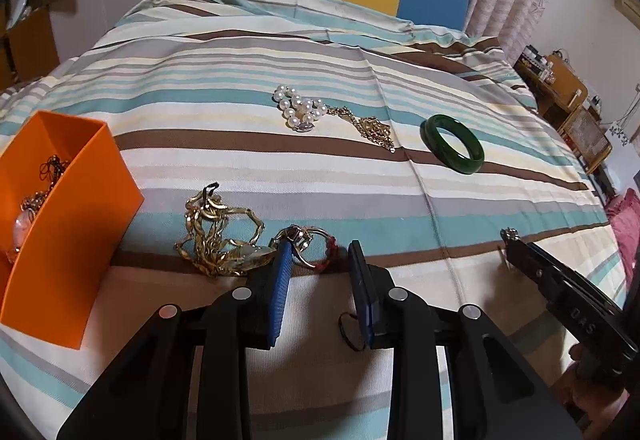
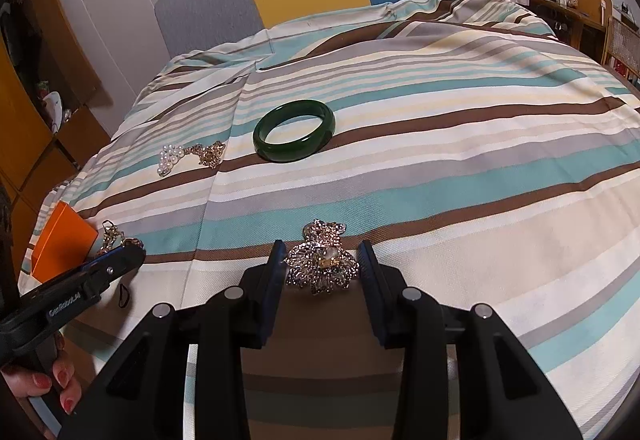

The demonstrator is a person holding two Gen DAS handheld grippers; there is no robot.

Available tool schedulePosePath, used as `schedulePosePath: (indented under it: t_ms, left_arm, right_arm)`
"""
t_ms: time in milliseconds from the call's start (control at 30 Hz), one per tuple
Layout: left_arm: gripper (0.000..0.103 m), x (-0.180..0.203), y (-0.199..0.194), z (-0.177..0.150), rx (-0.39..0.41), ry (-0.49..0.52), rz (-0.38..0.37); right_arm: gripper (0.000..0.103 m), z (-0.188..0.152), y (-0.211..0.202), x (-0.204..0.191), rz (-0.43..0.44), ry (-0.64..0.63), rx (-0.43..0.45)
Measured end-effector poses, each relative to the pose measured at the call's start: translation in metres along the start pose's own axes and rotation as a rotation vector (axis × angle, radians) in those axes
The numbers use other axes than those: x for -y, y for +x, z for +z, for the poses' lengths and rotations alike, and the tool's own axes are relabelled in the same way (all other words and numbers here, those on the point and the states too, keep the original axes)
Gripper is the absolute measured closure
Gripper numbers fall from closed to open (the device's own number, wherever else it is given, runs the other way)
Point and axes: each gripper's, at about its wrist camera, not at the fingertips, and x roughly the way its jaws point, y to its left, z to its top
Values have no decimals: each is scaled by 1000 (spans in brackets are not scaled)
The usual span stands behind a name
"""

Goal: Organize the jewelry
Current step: 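Close the right tool on the silver brooch while the left tool grasps the red-and-white ring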

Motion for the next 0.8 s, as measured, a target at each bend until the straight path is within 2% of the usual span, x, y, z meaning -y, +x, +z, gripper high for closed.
schedulePosePath:
  t_ms: [67, 100, 133, 367, 400, 433, 500, 667, 800]
  left_arm:
    - [74, 5, 3, 2, -3, 29, 26]
    - [80, 5, 3, 2, -2, 38, 33]
    - [80, 6, 4, 3, -2, 44, 37]
    - [84, 0, -9, -4, 35, 12, 3]
    - [88, 0, -11, -5, 44, 14, 3]
    - [103, 0, -14, -6, 52, 17, 6]
    - [103, 0, -21, -7, 69, 21, -1]
    - [103, -1, -22, -10, 54, 31, -17]
    - [103, 9, -18, -5, 63, 74, 33]
  right_arm:
    - [67, 0, 0, 1, 6, 8, 1]
    - [67, 0, 0, 2, 9, 12, 2]
    - [67, 0, 0, 2, 12, 14, 3]
    - [67, 0, -2, 7, 24, 34, 12]
    - [67, 0, -2, 7, 25, 39, 16]
    - [67, 0, -3, 8, 26, 43, 19]
    - [67, 0, -5, 10, 28, 52, 27]
    - [67, -1, -5, 9, 26, 56, 26]
    - [67, -1, -5, 10, 30, 59, 26]
